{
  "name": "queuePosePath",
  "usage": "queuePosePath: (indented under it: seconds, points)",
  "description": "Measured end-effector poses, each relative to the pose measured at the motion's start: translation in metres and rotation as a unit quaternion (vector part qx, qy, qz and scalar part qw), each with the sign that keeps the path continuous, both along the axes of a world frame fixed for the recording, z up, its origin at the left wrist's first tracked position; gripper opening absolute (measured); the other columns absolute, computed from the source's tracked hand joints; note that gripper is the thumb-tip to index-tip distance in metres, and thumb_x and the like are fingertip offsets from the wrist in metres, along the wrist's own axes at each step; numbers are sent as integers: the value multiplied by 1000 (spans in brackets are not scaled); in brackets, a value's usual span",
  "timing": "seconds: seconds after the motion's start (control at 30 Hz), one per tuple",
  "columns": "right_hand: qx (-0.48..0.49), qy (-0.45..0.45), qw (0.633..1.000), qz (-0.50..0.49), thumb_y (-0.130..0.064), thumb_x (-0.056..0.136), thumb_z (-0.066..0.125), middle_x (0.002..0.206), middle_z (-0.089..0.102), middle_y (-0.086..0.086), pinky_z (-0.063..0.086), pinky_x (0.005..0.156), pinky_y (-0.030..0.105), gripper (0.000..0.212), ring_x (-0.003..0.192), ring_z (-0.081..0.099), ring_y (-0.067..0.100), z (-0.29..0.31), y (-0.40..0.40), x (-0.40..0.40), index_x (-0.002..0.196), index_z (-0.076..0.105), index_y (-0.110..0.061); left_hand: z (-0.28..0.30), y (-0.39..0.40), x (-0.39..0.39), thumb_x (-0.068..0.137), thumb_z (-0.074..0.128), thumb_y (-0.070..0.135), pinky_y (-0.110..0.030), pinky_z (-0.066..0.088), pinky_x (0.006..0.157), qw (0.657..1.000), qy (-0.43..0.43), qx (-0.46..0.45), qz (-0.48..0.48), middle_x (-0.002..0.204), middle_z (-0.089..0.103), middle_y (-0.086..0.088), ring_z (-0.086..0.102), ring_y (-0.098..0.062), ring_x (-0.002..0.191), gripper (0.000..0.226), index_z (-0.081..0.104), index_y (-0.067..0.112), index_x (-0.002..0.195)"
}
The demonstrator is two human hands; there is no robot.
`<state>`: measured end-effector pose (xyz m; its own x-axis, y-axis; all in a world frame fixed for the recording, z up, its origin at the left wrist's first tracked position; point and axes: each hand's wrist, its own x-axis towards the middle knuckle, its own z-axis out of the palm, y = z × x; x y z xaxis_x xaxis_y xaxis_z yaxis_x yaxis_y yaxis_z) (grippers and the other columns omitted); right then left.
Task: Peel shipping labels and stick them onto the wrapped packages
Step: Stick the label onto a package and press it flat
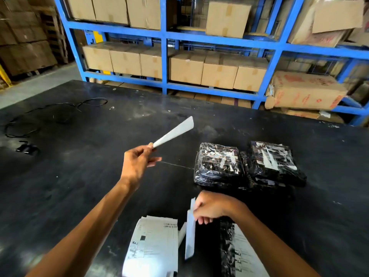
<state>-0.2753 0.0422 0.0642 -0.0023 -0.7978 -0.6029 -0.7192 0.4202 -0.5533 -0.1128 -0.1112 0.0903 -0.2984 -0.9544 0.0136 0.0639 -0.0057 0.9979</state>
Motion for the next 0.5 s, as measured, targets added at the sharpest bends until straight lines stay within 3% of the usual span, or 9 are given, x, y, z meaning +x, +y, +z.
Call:
queuePosePath:
  seconds: [0.1, 0.2, 0.33, 0.4, 0.5]
  points:
    - [42, 3, 998, 46, -6, 82, 53, 74, 69, 12, 48, 55, 17, 24, 56, 59, 9, -27, 5, 18, 91, 69, 9, -1, 9, -3, 95, 54, 20, -17, 58, 59, 999, -14, -25, -28, 97, 70, -10, 73, -9, 66, 20, 68, 7, 102]
    - [35, -7, 998, 52, -6, 85, 57, 65, 66, 4, 47, 51, 14, 19, 47, 57, 2, -46, 11, 32, 88, 69, 8, -3, 19, -5, 93, 56, 19, -17, 57, 60, 998, -23, -37, -49, 98, 71, -11, 73, -8, 70, 21, 67, 8, 107]
    - [-41, 17, 999, 24, -20, 75, 72, 58, 65, 3, 48, 55, 21, 20, 44, 54, 6, -46, 14, 31, 62, 65, -7, -6, 29, -6, 92, 57, 17, -18, 57, 62, 996, -26, -44, -70, 100, 72, -6, 73, -8, 76, 25, 66, 5, 113]
    - [-103, 17, 994, -28, -32, 73, 73, 52, 62, -2, 46, 54, 21, 29, 42, 52, 4, -42, 12, 25, 55, 59, -14, -8, 33, -6, 92, 58, 17, -19, 58, 65, 995, -24, -52, -76, 100, 72, -1, 73, -10, 81, 27, 66, 6, 115]
    - [-221, -112, 951, -187, -27, 85, 68, 66, 67, 1, 45, 54, 17, 21, 50, 57, 4, -26, 5, 13, 78, 70, -7, -8, 40, -9, 91, 58, 17, -21, 59, 68, 993, -24, -80, -84, 103, 72, 5, 72, -12, 89, 27, 66, 12, 117]
